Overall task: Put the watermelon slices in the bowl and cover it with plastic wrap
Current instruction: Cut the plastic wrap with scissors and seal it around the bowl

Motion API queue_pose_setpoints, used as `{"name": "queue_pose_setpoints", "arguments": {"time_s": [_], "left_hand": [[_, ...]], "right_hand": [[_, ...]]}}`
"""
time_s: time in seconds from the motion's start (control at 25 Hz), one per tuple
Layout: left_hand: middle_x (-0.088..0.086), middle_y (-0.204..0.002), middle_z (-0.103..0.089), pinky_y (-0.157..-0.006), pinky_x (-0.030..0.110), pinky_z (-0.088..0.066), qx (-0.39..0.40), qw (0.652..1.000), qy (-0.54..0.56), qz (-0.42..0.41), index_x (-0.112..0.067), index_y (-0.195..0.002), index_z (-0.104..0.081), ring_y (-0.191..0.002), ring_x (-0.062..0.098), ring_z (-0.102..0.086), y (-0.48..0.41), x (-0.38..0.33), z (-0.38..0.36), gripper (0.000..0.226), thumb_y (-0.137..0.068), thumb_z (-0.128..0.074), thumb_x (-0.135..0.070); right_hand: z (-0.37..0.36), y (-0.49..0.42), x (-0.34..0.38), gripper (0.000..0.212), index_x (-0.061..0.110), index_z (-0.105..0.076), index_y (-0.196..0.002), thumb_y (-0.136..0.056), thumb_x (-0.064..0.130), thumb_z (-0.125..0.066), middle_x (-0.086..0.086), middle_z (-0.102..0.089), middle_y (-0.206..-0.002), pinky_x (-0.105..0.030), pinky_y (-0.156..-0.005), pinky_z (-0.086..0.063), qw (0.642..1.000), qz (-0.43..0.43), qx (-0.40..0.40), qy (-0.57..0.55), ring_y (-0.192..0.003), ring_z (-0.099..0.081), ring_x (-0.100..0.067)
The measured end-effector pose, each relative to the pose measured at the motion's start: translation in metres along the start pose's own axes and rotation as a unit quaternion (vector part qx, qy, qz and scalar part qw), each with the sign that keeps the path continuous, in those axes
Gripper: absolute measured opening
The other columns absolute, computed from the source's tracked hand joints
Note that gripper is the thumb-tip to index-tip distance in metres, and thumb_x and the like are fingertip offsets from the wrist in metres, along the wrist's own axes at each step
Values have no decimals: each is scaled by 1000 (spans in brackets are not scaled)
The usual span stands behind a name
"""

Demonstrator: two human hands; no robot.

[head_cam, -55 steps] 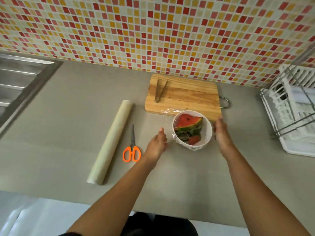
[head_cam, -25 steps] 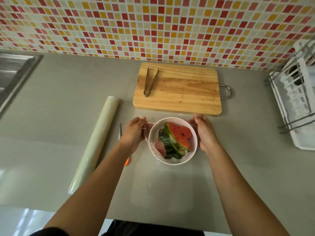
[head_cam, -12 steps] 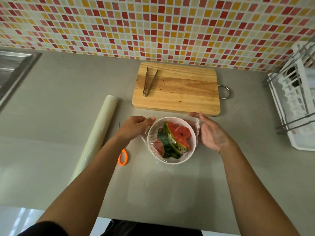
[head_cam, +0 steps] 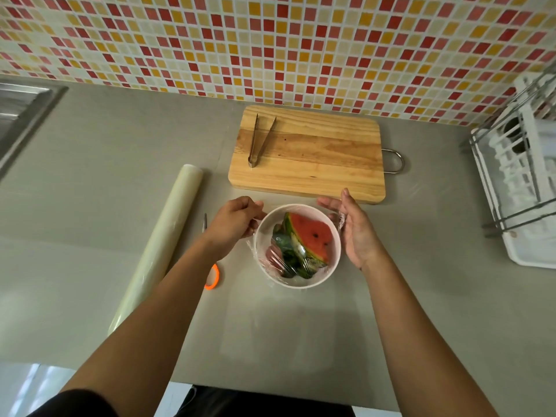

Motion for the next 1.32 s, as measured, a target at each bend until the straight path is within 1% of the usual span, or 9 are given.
{"name": "queue_pose_setpoints", "arguments": {"time_s": [0.12, 0.2, 0.44, 0.56, 0.64, 0.76, 1.0, 1.12, 1.32], "left_hand": [[-5, -81, -71, -59, 21, -47, -63, 978, -168, -104, -21, -68, -49, -53, 1, -55, 7, -18, 5, 31, -98, -48, -29], [-11, -78, -70, -53, 10, -44, -87, 959, -225, -149, -25, -68, -46, -52, -6, -58, 12, -28, 3, 30, -98, -46, -30], [-11, -79, -70, -51, 10, -39, -110, 952, -227, -172, -27, -68, -43, -55, -8, -55, 10, -20, 6, 30, -97, -48, -32], [-11, -78, -72, -54, 23, -41, -90, 963, -194, -164, -26, -68, -46, -52, -7, -52, 4, -12, 8, 29, -96, -50, -34], [-12, -77, -73, -51, 27, -39, -68, 972, -165, -151, -25, -68, -48, -48, -7, -50, -1, -5, 10, 29, -95, -51, -36], [-14, -77, -74, -50, 30, -39, -46, 979, -147, -136, -18, -74, -48, -45, -5, -46, -4, 2, 12, 31, -95, -49, -40], [-10, -79, -70, -43, 16, -42, -47, 986, -131, -91, -27, -74, -63, -42, 1, -52, 1, -4, 16, 48, -96, -32, -56], [-7, -85, -68, -65, 24, -46, -36, 980, -194, -34, -23, -81, -71, -59, 7, -59, 2, 1, 20, 73, -82, -18, -75], [-6, -75, -66, -68, 31, -48, -31, 951, -288, -108, -21, -77, -65, -75, 14, -62, -2, -27, -1, 45, -91, -43, -58]], "right_hand": [[-1, 1, 0, 60, 27, -72, -95, -76, 72, -37, -8, -60, -66, -53, -87, -49, 999, 29, -38, 15, -78, -58, -29], [-1, 0, 0, 61, 28, -72, -98, -75, 74, -39, -18, -51, -71, -58, -88, -47, 998, 49, -47, -9, -78, -53, -33], [-6, 0, -1, 58, 16, -68, -105, -83, 59, -36, -13, -64, -83, -44, -76, -51, 988, 87, -32, -126, -76, -61, -29], [-11, 1, 1, 70, 16, -65, -110, -77, 71, -37, -17, -52, -75, -47, -79, -49, 988, 100, -23, -113, -72, -52, -33], [-12, 2, 1, 74, 17, -64, -113, -77, 74, -33, -12, -39, -58, -34, -70, -50, 991, 94, -29, -88, -57, -47, -26], [-11, 0, -1, 67, 13, -58, -119, -94, 57, -14, 11, -49, -44, -21, -56, -50, 993, 90, -25, -71, -47, -56, -5], [-12, 0, -1, 69, 7, -52, -123, -95, 52, -7, 12, -63, -48, -23, -57, -53, 991, 98, 13, -91, -52, -63, -4], [-14, 0, -1, 71, 7, -52, -124, -95, 54, -8, 7, -67, -55, -28, -62, -55, 990, 93, 25, -104, -59, -67, -11], [-16, 1, 2, 69, 12, -59, -115, -94, 55, -10, 1, -72, -69, -33, -68, -57, 989, 85, 29, -117, -72, -70, -18]]}}
Point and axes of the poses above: each hand's wrist, its own y-axis away from the middle knuckle, its own z-axis out of the back of the hand, x = y × z, the point moved 9 cm from there along -y, towards the middle knuckle
